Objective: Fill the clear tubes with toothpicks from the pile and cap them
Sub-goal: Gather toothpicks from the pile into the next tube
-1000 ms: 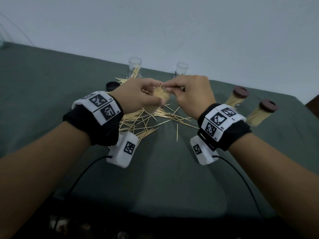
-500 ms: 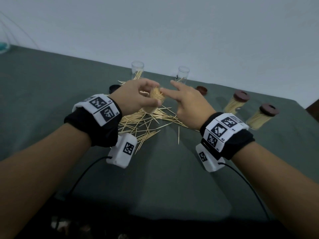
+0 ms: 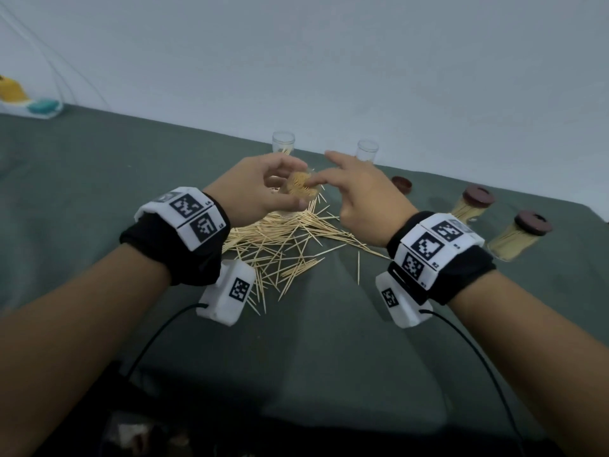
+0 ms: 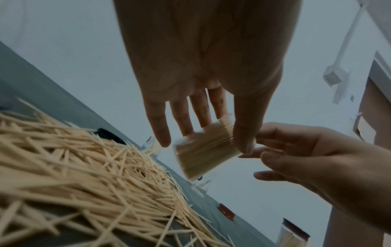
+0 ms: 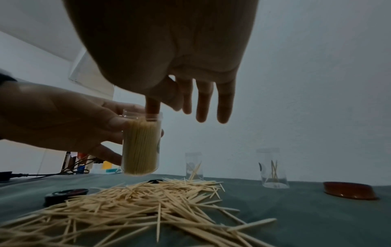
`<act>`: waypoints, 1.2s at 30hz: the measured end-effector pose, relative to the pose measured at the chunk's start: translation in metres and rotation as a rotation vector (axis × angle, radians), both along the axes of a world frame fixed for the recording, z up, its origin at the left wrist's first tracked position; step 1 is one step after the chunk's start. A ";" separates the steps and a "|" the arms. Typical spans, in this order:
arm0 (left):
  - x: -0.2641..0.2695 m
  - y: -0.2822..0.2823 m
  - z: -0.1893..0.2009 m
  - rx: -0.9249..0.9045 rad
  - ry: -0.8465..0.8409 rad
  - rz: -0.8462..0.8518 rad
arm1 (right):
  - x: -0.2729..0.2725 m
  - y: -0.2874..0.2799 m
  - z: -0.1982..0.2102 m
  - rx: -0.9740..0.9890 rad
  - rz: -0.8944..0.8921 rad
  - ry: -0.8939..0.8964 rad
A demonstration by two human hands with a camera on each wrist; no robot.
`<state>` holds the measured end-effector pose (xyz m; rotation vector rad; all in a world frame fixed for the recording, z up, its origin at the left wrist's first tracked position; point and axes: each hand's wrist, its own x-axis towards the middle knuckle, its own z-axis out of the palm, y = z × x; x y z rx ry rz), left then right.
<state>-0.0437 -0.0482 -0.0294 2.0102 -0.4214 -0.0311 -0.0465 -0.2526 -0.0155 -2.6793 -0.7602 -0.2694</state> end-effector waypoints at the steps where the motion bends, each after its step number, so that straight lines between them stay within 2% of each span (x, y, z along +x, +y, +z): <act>1: -0.001 0.003 0.001 -0.006 -0.002 0.001 | 0.000 0.004 0.001 0.007 -0.001 -0.003; 4: -0.002 0.011 0.006 -0.031 -0.031 0.028 | -0.003 0.015 0.006 0.118 0.019 -0.057; 10: -0.002 0.034 0.018 0.010 -0.086 0.049 | 0.005 0.040 0.014 0.120 0.088 -0.028; 14: 0.003 0.068 0.023 -0.010 -0.094 0.160 | 0.008 0.063 0.020 0.205 0.066 -0.084; 16: 0.005 0.088 0.023 -0.003 -0.100 0.221 | 0.012 0.078 0.019 0.228 0.068 -0.014; 19: 0.009 0.112 0.018 0.017 -0.086 0.303 | 0.018 0.103 0.014 0.134 0.101 0.096; 26: 0.014 0.148 -0.008 0.119 -0.066 0.529 | 0.021 0.164 -0.012 -0.261 0.212 0.189; 31: 0.015 0.158 -0.012 0.157 -0.046 0.536 | 0.029 0.186 -0.030 -0.319 0.196 0.187; 36: 0.017 0.156 -0.010 0.172 -0.047 0.532 | 0.028 0.184 -0.033 -0.229 0.201 0.184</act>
